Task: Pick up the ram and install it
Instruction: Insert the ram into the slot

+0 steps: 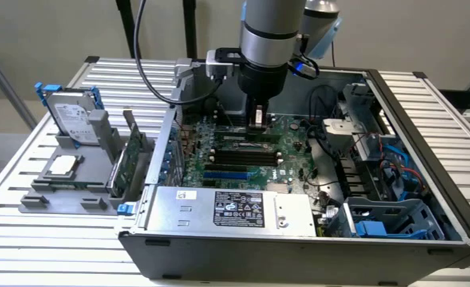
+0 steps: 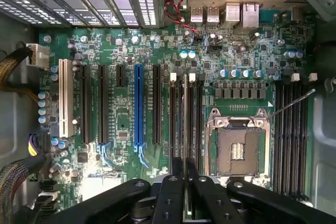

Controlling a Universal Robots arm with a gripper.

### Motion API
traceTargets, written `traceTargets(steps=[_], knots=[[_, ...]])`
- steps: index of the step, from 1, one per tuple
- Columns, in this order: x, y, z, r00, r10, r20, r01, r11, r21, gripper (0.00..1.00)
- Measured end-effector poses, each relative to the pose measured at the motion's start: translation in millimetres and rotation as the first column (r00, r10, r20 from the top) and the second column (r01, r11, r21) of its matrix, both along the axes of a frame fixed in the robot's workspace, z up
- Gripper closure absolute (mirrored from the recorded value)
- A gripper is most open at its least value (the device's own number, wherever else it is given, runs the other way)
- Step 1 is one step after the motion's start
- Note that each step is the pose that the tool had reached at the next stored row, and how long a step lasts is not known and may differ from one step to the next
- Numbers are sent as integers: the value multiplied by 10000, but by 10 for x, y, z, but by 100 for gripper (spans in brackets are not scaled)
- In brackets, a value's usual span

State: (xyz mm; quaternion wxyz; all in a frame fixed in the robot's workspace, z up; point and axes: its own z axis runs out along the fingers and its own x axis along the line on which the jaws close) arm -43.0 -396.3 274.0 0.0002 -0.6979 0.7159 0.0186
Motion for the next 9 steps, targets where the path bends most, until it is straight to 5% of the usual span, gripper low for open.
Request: traceTargets(steps=[9], knots=[[3, 0, -163, 10000, 1, 0, -1, 10000, -1, 100]])
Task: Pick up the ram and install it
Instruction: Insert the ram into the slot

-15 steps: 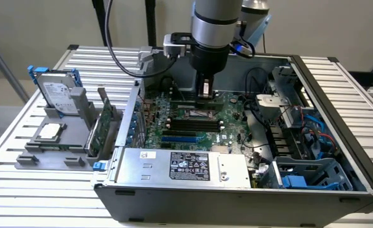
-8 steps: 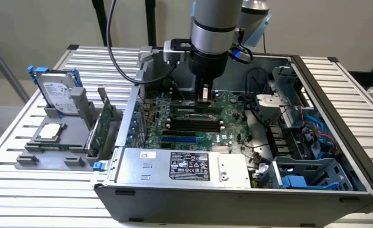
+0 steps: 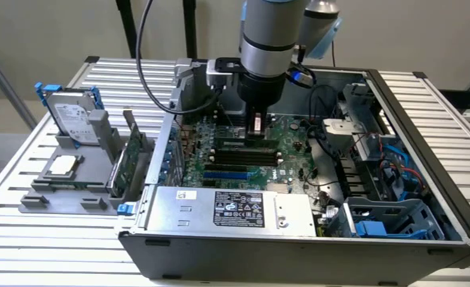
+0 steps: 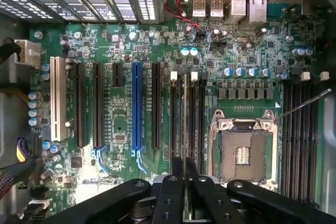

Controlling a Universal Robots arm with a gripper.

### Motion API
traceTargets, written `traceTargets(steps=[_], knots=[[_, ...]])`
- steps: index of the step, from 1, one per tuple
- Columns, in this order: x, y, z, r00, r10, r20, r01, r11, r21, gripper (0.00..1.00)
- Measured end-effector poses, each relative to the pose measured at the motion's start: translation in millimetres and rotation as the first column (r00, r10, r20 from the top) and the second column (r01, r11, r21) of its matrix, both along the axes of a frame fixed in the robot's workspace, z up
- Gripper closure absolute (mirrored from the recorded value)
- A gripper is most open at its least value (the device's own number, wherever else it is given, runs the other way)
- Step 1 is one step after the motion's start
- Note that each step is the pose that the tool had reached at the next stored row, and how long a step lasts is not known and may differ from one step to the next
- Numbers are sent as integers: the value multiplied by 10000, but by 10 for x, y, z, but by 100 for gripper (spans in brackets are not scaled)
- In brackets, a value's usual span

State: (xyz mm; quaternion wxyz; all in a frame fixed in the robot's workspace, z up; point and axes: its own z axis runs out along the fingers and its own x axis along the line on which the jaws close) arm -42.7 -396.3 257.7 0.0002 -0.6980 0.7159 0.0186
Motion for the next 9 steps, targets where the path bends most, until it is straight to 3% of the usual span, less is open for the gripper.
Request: traceTargets(steps=[9], knots=[[8, -2, -159, 10000, 0, 0, 0, 10000, -31, 100]])
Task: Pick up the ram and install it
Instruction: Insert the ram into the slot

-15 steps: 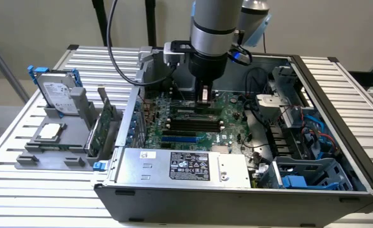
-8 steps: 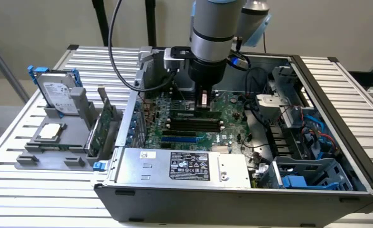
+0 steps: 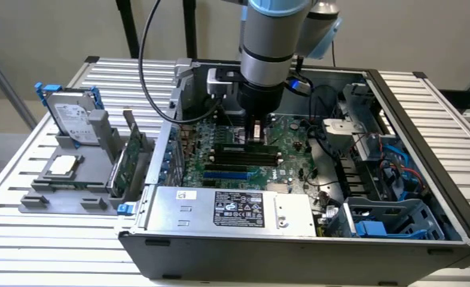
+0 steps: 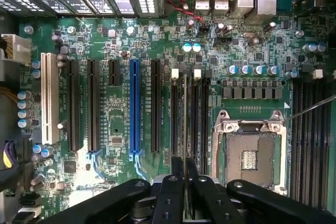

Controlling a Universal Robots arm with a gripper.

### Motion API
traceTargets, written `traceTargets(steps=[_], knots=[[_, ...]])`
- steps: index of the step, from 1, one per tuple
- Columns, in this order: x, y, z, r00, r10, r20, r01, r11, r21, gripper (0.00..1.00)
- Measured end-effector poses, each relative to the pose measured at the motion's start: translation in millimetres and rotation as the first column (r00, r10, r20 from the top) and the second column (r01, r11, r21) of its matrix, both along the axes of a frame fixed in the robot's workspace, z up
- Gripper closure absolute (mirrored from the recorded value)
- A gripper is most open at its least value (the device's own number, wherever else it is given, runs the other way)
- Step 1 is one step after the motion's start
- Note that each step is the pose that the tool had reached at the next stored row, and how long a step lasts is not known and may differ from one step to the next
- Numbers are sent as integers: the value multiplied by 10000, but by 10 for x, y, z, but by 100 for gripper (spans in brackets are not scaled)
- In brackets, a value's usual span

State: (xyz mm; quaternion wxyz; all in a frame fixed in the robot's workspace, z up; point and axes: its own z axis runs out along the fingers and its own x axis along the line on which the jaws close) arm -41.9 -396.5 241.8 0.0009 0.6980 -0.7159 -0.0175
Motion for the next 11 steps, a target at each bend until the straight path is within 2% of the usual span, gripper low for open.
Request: traceTargets(steps=[5, 11], knots=[[1, -1, -55, 10000, 1, -1, -1, 10000, -81, 100], [0, -3, -74, 10000, -1, 0, 1, 10000, -86, 100]])
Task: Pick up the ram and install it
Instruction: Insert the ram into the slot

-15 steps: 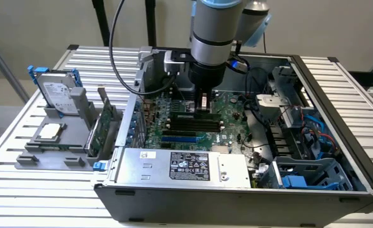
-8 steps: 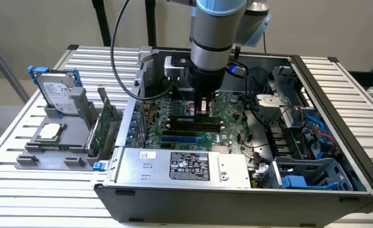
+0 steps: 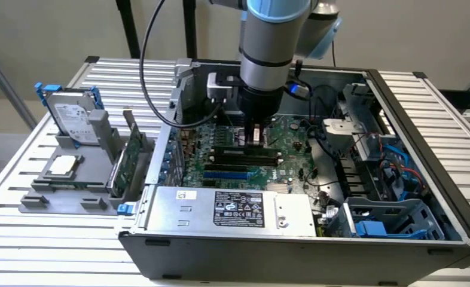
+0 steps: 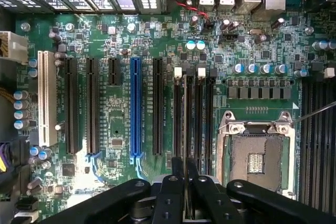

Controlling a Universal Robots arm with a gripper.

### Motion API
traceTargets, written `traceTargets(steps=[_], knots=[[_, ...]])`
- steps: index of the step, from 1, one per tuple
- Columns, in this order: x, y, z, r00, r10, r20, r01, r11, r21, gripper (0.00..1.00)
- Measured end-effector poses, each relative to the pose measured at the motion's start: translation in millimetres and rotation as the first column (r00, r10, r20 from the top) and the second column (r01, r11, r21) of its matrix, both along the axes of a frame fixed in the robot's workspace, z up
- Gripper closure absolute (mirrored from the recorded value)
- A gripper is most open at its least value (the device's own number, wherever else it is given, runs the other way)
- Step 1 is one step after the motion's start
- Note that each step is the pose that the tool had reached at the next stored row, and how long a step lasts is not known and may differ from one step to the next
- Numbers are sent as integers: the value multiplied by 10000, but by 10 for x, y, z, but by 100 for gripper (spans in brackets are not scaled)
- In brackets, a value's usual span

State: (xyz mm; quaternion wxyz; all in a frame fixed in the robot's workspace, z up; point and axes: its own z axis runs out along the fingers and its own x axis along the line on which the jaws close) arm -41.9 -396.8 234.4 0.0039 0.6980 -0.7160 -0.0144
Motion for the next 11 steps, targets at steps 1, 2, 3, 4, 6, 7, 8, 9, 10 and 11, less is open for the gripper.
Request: traceTargets(steps=[1, 2, 3, 4, 6, 7, 8, 9, 10, 11], knots=[[0, -2, -5, 10000, -1, 0, 1, 10000, -3, 100], [0, -3, -11, 10000, 0, 1, 0, 10000, -6, 100], [1, -4, -15, 10000, 0, 0, 0, 10000, -13, 100], [1, -4, -19, 10000, 0, 0, 0, 10000, -19, 100], [4, -6, -21, 10000, 1, -1, -1, 10000, -28, 100], [5, -7, -23, 10000, 1, 0, -1, 10000, -28, 100], [5, -9, -24, 10000, 0, 1, 0, 10000, -29, 100], [5, -11, -25, 10000, 0, 1, 0, 10000, -33, 100], [5, -12, -25, 10000, 0, 1, 0, 10000, -41, 100], [5, -15, -26, 10000, 0, 1, 0, 10000, -47, 100]])
